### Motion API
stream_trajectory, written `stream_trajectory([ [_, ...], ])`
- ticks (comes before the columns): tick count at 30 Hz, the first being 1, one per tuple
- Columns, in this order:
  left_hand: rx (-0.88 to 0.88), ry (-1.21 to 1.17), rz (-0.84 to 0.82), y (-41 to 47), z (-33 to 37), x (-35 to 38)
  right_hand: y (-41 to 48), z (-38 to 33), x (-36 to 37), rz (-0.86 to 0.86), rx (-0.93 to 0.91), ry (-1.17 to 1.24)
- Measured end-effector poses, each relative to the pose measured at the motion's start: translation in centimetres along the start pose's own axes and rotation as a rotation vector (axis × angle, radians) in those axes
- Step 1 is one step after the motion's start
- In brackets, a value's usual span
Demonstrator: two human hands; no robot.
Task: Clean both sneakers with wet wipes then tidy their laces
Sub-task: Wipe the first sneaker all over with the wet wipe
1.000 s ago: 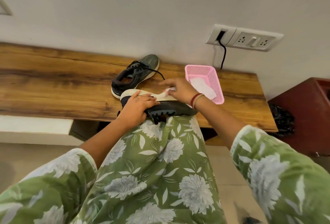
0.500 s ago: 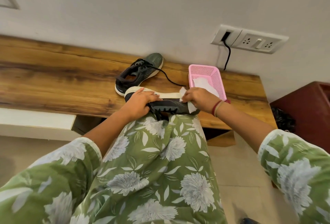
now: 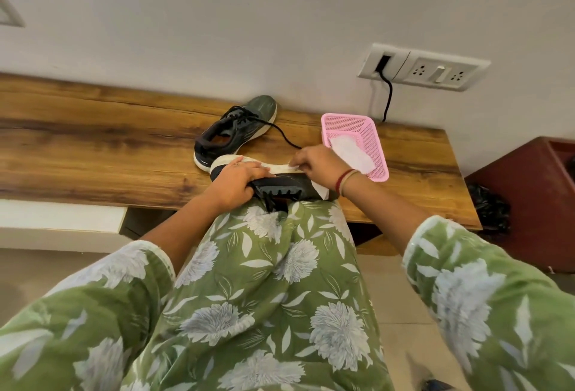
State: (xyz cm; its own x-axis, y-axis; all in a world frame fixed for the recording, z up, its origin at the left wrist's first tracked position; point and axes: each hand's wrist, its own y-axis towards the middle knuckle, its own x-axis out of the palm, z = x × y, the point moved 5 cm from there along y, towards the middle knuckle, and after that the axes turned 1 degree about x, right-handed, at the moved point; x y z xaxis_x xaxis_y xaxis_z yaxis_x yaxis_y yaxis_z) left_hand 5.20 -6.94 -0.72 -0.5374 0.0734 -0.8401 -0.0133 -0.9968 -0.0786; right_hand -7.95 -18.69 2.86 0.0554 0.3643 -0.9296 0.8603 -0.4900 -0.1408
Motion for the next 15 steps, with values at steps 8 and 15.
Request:
stream_trajectory([
  [8,-0.022,-0.009,-0.025,0.5,-0.2,0.2,-4.3,3.7,0.7,0.079,0.004,-0.152],
  [15,-0.02,0.03,-0.023,0.5,-0.1,0.6,-9.0,8.2,1.7,0.164,0.367,0.087],
])
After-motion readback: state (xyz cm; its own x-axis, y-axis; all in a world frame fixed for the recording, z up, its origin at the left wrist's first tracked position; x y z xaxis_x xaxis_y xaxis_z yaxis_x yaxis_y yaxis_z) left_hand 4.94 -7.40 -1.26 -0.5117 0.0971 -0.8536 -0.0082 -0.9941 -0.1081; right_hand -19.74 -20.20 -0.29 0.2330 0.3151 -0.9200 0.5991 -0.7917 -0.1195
